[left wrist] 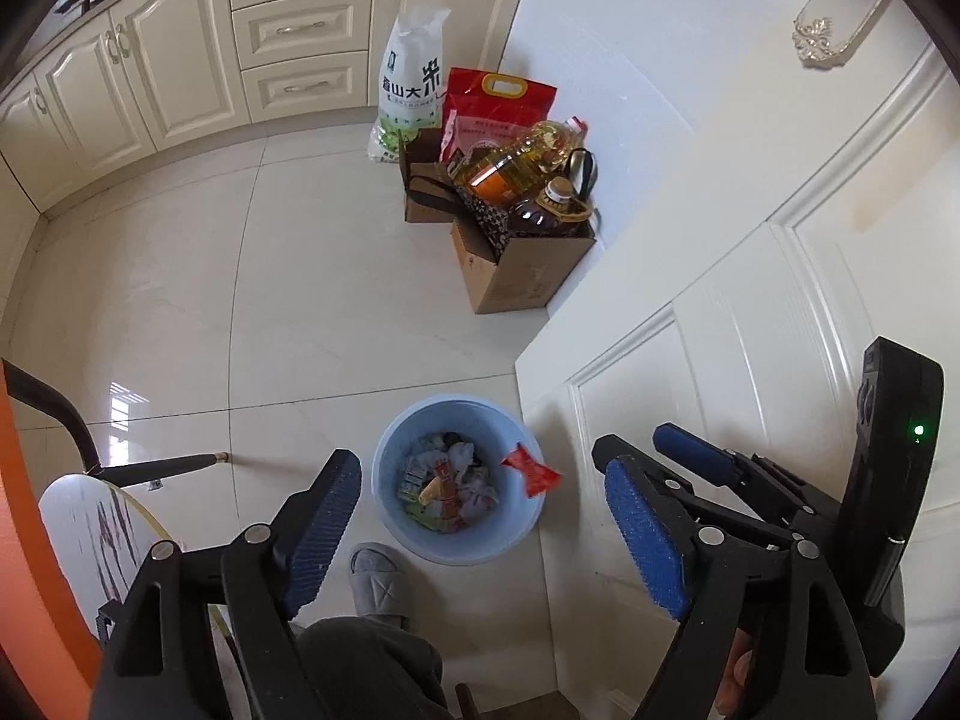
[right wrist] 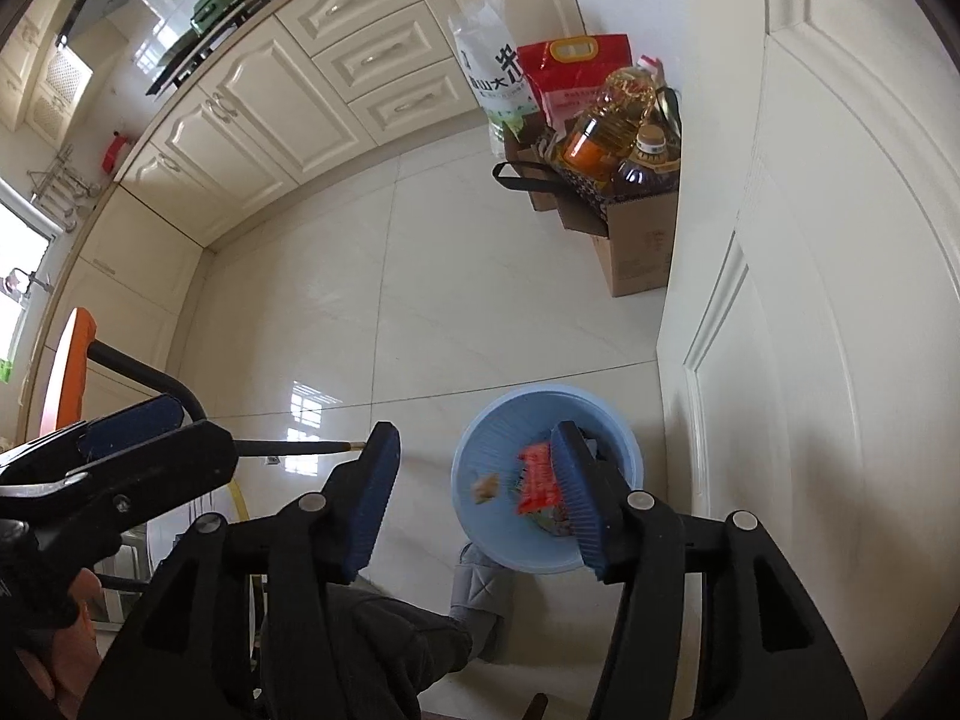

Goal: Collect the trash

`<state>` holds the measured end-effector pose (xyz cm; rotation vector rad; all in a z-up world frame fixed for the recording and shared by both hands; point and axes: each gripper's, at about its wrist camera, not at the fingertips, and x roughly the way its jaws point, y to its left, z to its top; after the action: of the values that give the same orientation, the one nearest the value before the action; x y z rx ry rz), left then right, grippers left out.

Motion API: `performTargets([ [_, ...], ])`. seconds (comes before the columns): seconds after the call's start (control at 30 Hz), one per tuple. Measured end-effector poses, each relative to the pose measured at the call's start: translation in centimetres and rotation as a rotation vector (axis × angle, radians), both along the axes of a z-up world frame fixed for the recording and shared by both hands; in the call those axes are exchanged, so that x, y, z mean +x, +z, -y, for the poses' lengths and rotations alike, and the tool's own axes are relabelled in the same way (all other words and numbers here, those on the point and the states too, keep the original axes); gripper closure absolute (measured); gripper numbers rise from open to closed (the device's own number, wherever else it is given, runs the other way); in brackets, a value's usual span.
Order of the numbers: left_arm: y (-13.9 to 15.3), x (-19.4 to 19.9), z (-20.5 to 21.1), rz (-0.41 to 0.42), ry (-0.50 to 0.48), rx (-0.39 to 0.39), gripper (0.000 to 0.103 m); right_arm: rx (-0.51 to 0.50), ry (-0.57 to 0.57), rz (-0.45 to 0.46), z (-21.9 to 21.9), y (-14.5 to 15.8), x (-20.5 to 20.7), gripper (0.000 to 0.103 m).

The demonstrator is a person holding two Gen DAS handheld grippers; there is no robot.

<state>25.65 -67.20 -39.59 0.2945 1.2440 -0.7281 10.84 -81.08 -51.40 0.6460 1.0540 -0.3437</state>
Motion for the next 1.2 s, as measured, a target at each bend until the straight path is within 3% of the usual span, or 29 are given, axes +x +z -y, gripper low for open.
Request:
performTargets([
  [0.07,-0.2,0.7,0.5,0.012,0.005,0.002,0.021,0.008,-0.005,0.001,0.0,0.1,-0.1,0.035],
  [0.13,0.6,0.1,0.4,0.043,0.007,0.007,0.019,-0.001,-0.013,0.006,-0.3,0.6,-0.2,0.009],
  [0.2,1.5,-0.7,-0.3,0.075,0.007,-0.006,0.019,-0.026,-0.034,0.017,-0.5,1.5,-0.5,0.000],
  [0.37,5.7,-4.5,-3.4,0.178,0.013,-0.056,0.008,-0.056,-0.075,0.044,-1.3,4.7,-1.1,0.000],
  [0.47,8.0,-6.8,-6.4,0.239,0.039,-0.087,0.007,-0.073,-0.073,0.078,-2.6,7.4,-1.4,0.000],
  [0.6,11.1,-10.2,-12.2,0.310,0.104,-0.143,0.007,-0.115,-0.053,0.142,-5.3,11.9,-1.6,0.000],
  [0.7,14.2,-13.1,-17.3,0.409,0.169,-0.180,0.005,-0.157,-0.024,0.204,-8.3,15.9,-1.8,0.000],
  [0.97,21.0,-22.6,-32.8,0.648,0.414,-0.232,0.001,-0.254,0.150,0.406,-20.8,27.0,-1.9,0.000],
  [1.2,23.1,-31.8,-43.6,0.782,0.593,-0.204,0.001,-0.334,0.295,0.550,-32.7,33.6,-3.7,0.000],
])
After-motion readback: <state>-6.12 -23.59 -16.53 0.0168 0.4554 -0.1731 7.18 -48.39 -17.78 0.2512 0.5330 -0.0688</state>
